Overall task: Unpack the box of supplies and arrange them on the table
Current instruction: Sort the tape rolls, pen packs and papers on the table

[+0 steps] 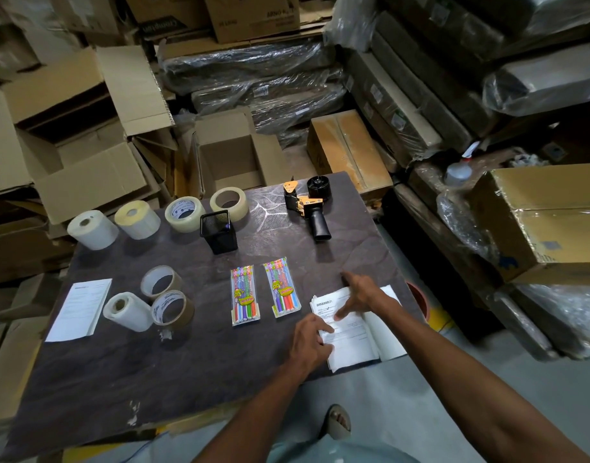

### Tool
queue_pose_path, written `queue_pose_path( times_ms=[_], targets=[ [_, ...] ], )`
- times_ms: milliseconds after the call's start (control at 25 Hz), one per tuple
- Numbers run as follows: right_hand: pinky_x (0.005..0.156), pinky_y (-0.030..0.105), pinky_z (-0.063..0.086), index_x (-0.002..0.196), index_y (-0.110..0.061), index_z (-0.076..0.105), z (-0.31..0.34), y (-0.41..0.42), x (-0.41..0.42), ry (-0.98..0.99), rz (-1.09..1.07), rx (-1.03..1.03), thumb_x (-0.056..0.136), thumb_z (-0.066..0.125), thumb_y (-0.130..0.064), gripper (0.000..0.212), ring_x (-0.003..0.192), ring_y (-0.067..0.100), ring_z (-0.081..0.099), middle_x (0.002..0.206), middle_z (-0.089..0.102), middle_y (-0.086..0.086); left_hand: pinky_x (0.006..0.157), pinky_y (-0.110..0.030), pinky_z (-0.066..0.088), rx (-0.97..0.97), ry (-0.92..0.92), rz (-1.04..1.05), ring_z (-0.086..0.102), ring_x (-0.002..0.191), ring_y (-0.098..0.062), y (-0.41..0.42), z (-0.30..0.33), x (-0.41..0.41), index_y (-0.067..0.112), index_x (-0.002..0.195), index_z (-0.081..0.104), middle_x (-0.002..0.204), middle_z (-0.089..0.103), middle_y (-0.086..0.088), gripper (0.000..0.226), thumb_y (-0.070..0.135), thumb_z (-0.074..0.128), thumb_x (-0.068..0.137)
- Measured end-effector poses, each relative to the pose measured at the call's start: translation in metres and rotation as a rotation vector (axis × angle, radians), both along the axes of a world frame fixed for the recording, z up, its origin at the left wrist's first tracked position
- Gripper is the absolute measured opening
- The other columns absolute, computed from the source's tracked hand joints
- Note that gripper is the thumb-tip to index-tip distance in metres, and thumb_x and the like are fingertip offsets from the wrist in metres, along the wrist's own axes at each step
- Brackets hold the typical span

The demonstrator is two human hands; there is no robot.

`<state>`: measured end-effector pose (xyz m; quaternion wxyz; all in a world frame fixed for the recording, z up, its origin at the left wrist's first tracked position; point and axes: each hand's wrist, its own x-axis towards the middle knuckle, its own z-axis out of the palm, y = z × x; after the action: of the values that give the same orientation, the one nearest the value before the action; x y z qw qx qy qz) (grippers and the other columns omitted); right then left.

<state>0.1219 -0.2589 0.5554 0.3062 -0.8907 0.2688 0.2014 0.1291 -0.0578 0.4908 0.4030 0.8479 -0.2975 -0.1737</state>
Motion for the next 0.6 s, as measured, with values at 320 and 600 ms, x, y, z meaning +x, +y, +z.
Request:
queue_pose_path(
  times_ms=[320, 600],
  targets=[
    [0.104, 0.037, 0.049, 0.152, -0.022, 0.038, 0.001, -0.002, -0.013, -0.125, -0.091, 0.118, 0.058, 0.097, -0.023, 0.111, 0.127, 0.027, 0.055, 0.144, 0.054, 0.008, 0.059, -0.024, 0.054, -0.026, -0.008, -0.002, 0.058, 0.064, -0.009, 0.003, 0.001, -0.004, 0.018, 0.083, 0.076, 0.095, 0.062, 0.008, 0.025, 0.008, 0.079, 0.061],
    [0.095, 0.037, 0.055, 0.155, -0.031, 0.025, -0.012, 0.017, -0.073, -0.303, -0.139, 0.243, 0.08, 0.07, -0.012, 0.09, 0.114, 0.022, 0.06, 0.135, 0.058, 0.003, 0.061, -0.018, 0.053, -0.144, 0.061, 0.089, 0.062, 0.069, -0.012, 0.012, 0.0, -0.019, 0.019, 0.087, 0.075, 0.1, 0.064, 0.012, 0.023, 0.006, 0.077, 0.068]
  ],
)
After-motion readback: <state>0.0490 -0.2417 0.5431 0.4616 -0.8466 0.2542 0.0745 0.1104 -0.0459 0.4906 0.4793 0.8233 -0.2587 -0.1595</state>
